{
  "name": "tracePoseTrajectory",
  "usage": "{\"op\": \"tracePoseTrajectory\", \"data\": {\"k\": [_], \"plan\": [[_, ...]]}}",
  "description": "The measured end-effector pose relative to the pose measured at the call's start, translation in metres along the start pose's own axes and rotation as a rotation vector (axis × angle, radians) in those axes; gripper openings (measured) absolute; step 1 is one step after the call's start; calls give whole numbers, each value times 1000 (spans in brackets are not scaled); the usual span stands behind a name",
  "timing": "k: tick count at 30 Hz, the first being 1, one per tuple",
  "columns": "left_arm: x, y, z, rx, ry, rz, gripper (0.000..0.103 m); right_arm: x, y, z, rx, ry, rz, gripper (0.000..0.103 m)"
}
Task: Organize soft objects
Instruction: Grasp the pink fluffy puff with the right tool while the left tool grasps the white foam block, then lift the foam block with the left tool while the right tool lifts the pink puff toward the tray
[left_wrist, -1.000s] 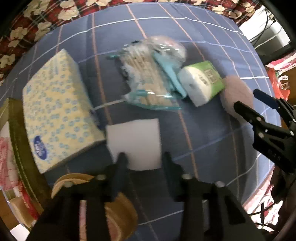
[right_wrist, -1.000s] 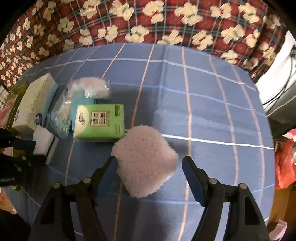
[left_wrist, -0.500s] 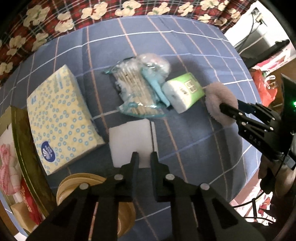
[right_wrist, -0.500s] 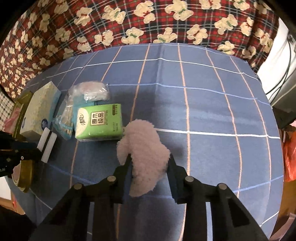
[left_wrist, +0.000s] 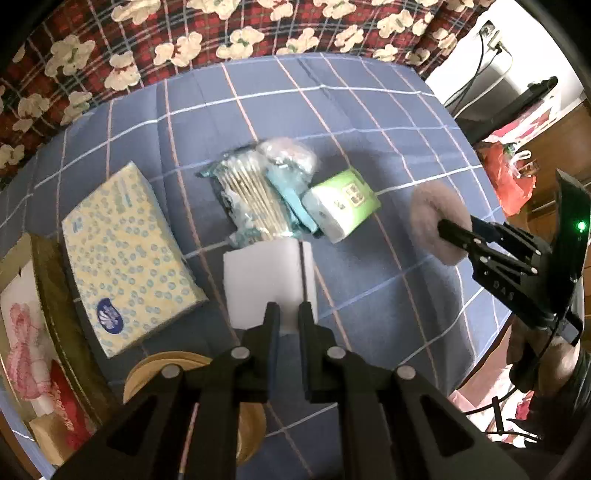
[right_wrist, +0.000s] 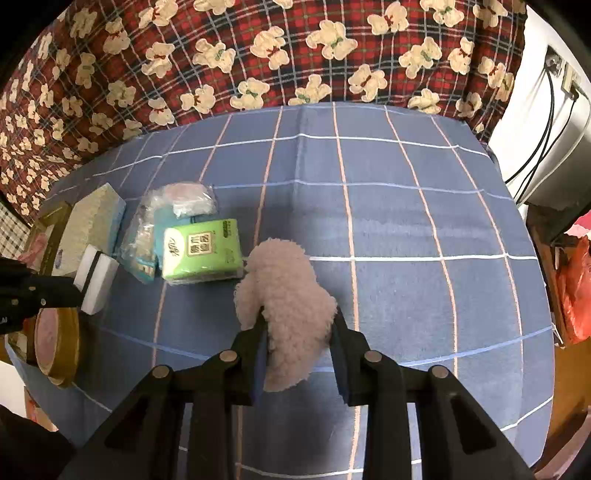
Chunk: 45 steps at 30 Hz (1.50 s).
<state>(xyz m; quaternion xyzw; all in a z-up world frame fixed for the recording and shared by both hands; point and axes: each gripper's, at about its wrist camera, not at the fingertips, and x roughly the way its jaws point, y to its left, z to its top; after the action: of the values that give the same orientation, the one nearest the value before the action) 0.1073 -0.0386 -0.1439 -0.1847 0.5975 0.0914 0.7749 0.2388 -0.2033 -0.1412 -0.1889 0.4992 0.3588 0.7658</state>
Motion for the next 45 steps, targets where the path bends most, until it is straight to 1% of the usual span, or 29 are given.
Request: {"op": "tracePoseTrajectory", "data": {"k": [15, 29, 45], "plan": [[-28, -6, 11, 63, -95, -6, 7, -28, 30, 11, -57, -64, -40, 32], [-43, 5, 7, 77, -139, -22, 7, -41, 58, 16, -86, -88, -57, 32], [-56, 12, -2, 82, -173, -29, 7, -49, 76, 16, -107, -104, -66, 32]]}}
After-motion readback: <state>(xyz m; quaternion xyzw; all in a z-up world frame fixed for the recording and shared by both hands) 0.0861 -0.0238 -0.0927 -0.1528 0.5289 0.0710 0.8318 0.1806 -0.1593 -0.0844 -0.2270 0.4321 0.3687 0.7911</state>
